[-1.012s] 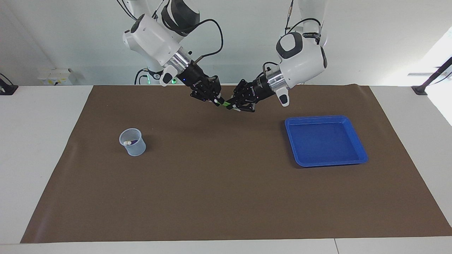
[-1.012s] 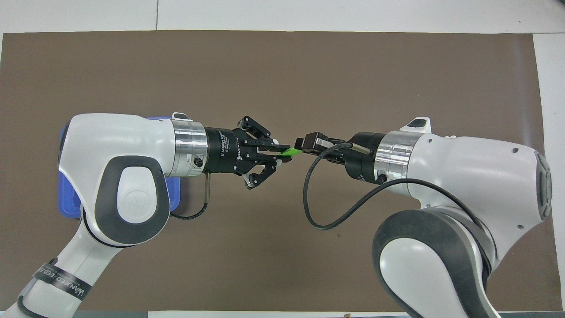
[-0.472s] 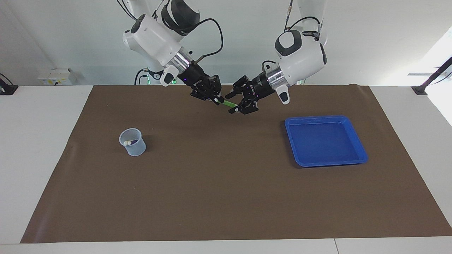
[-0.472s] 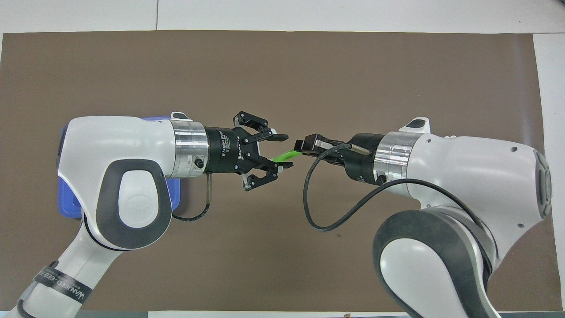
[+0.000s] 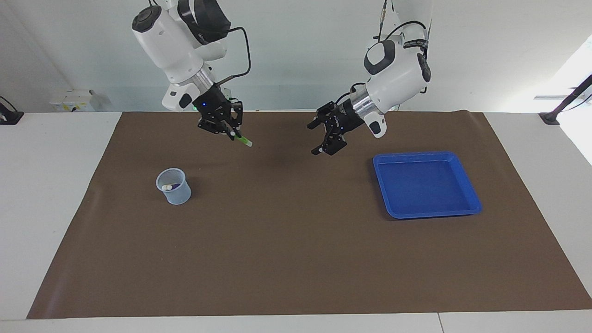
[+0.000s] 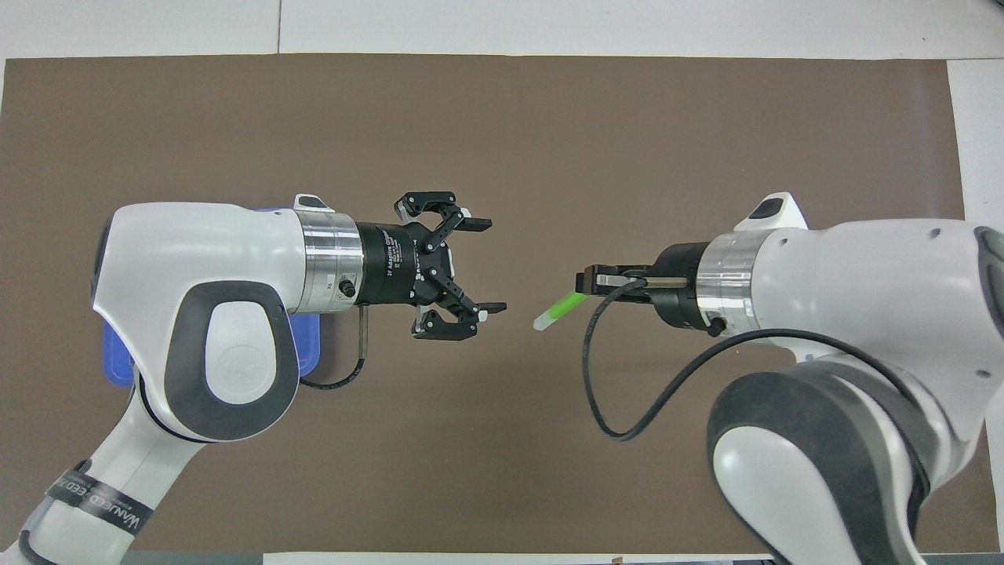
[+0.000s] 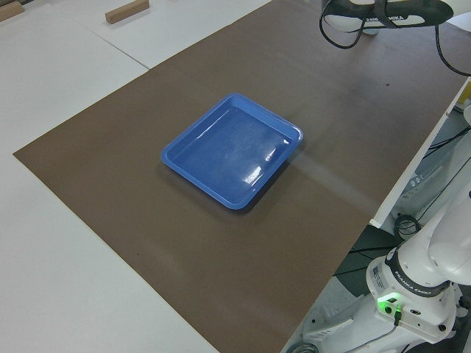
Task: Transfer and insert pens with both arms
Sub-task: 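Insert the green pen into the cup while the left gripper retracts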
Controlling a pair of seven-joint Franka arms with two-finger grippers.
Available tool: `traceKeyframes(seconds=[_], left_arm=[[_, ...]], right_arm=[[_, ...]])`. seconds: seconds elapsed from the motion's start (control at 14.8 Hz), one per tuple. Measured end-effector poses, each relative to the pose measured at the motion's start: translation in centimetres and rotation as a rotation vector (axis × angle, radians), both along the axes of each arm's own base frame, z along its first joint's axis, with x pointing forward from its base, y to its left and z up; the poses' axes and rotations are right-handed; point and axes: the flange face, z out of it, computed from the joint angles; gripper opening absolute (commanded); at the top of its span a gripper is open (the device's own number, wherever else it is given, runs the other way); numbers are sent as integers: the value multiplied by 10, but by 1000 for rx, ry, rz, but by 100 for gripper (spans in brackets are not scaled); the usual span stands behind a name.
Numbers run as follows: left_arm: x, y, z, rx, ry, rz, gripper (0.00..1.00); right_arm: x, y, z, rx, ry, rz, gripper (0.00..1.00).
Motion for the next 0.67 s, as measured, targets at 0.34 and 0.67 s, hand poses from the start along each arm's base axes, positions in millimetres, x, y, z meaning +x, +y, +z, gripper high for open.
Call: traceKeyframes(seconds=[0.34, 0.67], left_arm=[[15, 49, -5, 167, -64, -155, 100], [28, 107, -12, 265, -221, -479, 100]], right_arm=[[15, -46, 16, -197, -49, 180, 0], [40, -108, 11, -285, -107, 334, 0]])
